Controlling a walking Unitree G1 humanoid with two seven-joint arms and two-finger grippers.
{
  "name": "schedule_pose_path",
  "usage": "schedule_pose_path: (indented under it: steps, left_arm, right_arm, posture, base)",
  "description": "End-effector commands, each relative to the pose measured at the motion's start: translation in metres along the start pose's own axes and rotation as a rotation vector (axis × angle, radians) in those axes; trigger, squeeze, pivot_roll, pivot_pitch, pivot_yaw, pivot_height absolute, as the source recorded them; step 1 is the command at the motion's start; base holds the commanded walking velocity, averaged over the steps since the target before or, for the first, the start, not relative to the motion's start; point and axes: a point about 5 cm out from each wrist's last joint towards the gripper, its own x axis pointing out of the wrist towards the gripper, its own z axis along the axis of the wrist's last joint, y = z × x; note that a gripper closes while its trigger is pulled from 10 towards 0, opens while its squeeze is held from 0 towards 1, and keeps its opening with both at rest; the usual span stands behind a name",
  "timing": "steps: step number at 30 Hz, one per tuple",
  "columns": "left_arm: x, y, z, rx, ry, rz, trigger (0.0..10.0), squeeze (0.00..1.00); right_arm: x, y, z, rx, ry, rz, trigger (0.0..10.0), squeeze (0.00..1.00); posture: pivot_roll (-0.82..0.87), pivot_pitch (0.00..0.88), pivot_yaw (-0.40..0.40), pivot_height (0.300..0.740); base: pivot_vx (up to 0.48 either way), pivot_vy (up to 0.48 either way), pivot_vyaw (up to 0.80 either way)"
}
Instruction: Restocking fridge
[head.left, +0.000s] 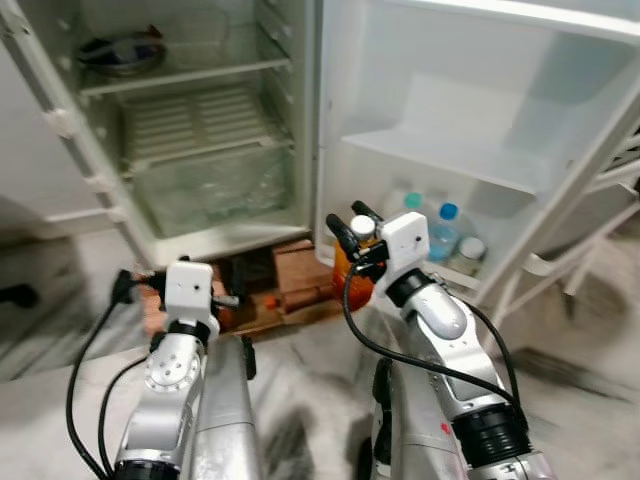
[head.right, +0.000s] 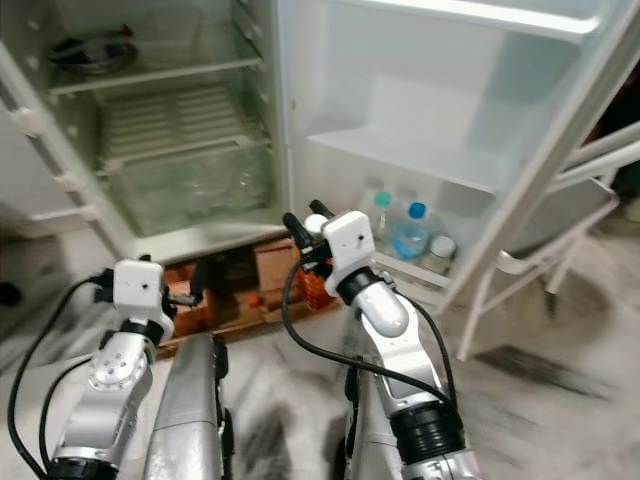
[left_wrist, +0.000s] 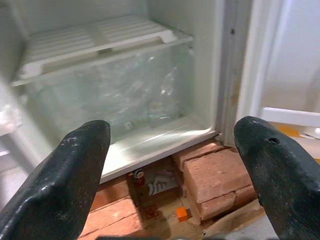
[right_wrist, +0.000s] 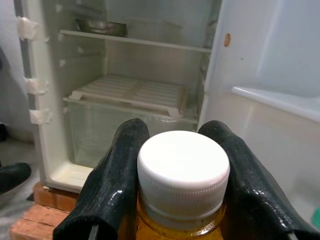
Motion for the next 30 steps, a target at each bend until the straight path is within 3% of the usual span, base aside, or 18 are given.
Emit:
schedule_pose_path:
  steps: [1,6,8,11,18,22,24,25,27,30]
  left_arm:
    - [0.0,-0.001,0.005,0.025,-0.02,-0.001,10.0,0.0]
    - [-0.005,-0.001,0.007,0.052,-0.028,-0.008,10.0,0.0]
    - [-0.009,0.0,0.008,0.063,-0.034,-0.009,10.0,0.0]
    - [-0.015,0.003,0.01,0.072,-0.036,-0.003,10.0,0.0]
    - [-0.03,0.006,0.017,0.089,-0.051,0.015,10.0,0.0]
    - [-0.039,0.007,0.023,0.103,-0.063,0.025,10.0,0.0]
    - [-0.044,0.008,0.025,0.109,-0.064,0.033,10.0,0.0]
    - [-0.049,0.009,0.027,0.115,-0.065,0.037,10.0,0.0]
    - [-0.051,0.009,0.029,0.118,-0.065,0.038,10.0,0.0]
    - [-0.059,0.01,0.033,0.122,-0.063,0.047,10.0,0.0]
  right_arm:
    - [0.006,0.002,0.007,-0.039,-0.037,0.037,10.0,0.0]
    - [0.014,0.01,0.01,-0.092,-0.053,0.089,10.0,0.0]
    - [0.023,0.016,0.012,-0.154,-0.079,0.119,10.0,0.0]
    - [0.038,0.025,0.024,-0.247,-0.193,0.18,10.0,0.0]
    - [0.058,0.038,0.045,-0.308,-0.372,0.281,10.0,0.0]
    - [0.066,0.047,0.051,-0.414,-0.453,0.322,10.0,0.0]
    - [0.068,0.053,0.051,-0.531,-0.494,0.352,10.0,0.0]
    - [0.07,0.054,0.046,-0.594,-0.489,0.368,10.0,0.0]
    - [0.071,0.053,0.043,-0.604,-0.472,0.37,10.0,0.0]
    - [0.071,0.048,0.029,-0.7,-0.408,0.401,10.0,0.0]
  posture:
    - [0.09,0.121,-0.026,0.506]
    - [0.11,0.136,-0.027,0.506]
    - [0.12,0.151,-0.031,0.506]
    - [0.14,0.176,-0.039,0.506]
    - [0.21,0.229,-0.065,0.506]
    - [0.23,0.248,-0.074,0.506]
    - [0.26,0.271,-0.08,0.506]
    - [0.28,0.282,-0.083,0.506]
    - [0.28,0.284,-0.084,0.506]
    - [0.31,0.309,-0.095,0.506]
  base:
    - [0.0,0.0,0.0]
    - [0.0,0.0,0.0]
    - [0.0,0.0,0.0]
    - [0.0,0.0,0.0]
    - [0.0,0.0,0.0]
    - [0.0,0.0,0.0]
    - [0.0,0.0,0.0]
    - [0.0,0.0,0.0]
    - [0.0,0.0,0.0]
    - [0.0,0.0,0.0]
